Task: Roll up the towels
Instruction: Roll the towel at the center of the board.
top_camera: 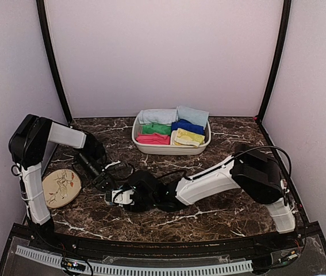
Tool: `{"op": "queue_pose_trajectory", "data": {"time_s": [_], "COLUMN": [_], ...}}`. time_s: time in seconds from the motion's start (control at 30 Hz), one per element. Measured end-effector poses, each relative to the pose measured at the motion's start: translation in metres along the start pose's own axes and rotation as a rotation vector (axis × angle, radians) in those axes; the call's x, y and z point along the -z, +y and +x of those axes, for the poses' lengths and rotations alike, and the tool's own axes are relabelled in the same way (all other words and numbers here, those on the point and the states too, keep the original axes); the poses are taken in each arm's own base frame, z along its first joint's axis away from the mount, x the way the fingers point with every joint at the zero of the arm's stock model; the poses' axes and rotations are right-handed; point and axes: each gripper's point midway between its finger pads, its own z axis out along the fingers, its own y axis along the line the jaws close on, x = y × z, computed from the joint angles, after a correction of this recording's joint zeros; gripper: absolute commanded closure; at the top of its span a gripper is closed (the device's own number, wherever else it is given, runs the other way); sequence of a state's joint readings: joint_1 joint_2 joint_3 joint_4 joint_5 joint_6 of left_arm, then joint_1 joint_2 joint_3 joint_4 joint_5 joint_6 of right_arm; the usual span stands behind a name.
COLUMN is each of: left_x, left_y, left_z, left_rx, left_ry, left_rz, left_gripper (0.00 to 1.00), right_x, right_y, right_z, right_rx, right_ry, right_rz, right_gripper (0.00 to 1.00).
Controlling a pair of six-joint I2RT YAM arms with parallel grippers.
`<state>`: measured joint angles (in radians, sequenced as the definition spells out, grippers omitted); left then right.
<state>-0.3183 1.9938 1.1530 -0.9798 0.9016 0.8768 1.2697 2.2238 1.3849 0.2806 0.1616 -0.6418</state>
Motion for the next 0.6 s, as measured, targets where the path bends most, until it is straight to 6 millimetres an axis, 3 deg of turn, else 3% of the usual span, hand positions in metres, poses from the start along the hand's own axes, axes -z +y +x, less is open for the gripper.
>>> {"op": "queue_pose_trajectory", "data": {"time_s": [0.17,0.23,0.47,0.6], "left_x": [0.017,0.031,0.093,0.095], "left_y": [0.005,0.009,0.01,-0.006], "left_z": [0.003,0.004,0.006,0.008], "left_rx": [-0.032,-0.052,-0.149,-0.249], "left_ry": [-0.038,-0.074,-0.206,-0.213], "left_rz": [-0.072,-0.131,-0.359,-0.404], "left_gripper": [0.53,0.42,0.41,0.42], "right_x": [-0.011,-0.012,-0.01,-0.011], "right_y": [-0.014,-0.017,-0.016,-0.021], "right_z": [0.001,0.0,0.001,0.002], "right_rx": [-0.129,-0.191,-0.334,-0.459], "right_ry": [-0.006,-0.019,-0.043,-0.053], "right_rz": [-0.098,-0.137,-0.223,-0.277], "right_gripper": [0.69,0.71,0.76,0.79]}}
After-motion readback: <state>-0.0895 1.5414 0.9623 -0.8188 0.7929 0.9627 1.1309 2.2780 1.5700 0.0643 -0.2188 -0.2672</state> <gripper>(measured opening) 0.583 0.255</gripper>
